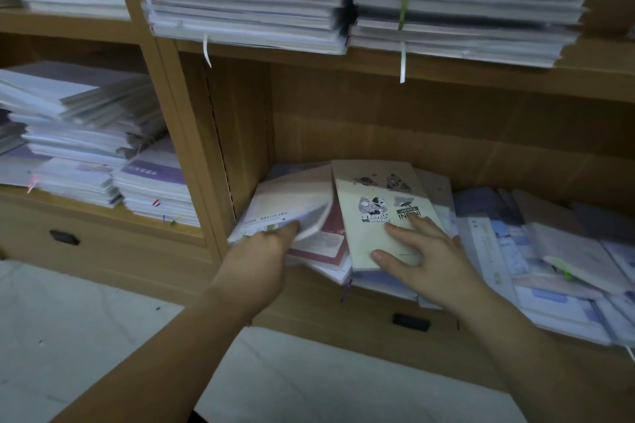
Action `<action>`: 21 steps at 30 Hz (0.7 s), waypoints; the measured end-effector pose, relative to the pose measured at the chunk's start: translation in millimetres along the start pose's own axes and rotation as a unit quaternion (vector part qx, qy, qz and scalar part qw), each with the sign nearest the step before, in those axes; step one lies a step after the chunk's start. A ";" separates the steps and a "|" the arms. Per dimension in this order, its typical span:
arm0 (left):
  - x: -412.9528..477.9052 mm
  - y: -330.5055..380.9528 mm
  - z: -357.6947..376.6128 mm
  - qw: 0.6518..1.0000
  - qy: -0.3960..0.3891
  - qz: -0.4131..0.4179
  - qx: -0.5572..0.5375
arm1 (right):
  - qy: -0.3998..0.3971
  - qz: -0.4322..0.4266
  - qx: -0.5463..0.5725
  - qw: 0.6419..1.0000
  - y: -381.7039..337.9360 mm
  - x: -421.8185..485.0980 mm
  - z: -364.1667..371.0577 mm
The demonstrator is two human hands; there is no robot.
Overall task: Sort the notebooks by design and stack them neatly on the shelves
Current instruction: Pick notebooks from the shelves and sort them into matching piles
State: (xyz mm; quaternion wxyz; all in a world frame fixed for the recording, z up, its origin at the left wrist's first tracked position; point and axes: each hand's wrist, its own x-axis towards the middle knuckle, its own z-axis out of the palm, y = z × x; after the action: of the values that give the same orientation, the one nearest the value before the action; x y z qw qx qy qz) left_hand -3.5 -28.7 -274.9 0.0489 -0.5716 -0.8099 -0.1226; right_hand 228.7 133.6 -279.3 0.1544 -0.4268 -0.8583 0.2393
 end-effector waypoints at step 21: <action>26.8 82.8 10.5 0.964 -0.016 0.226 -0.143 | 0.058 0.095 0.200 0.974 28.3 5.6 -26.2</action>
State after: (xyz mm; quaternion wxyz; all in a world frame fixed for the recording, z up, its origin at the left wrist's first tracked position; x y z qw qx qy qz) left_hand 65.6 24.7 -267.3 -0.0195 -0.7424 -0.6347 -0.2137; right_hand 256.3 160.2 -272.3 0.2626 -0.4796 -0.7385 0.3945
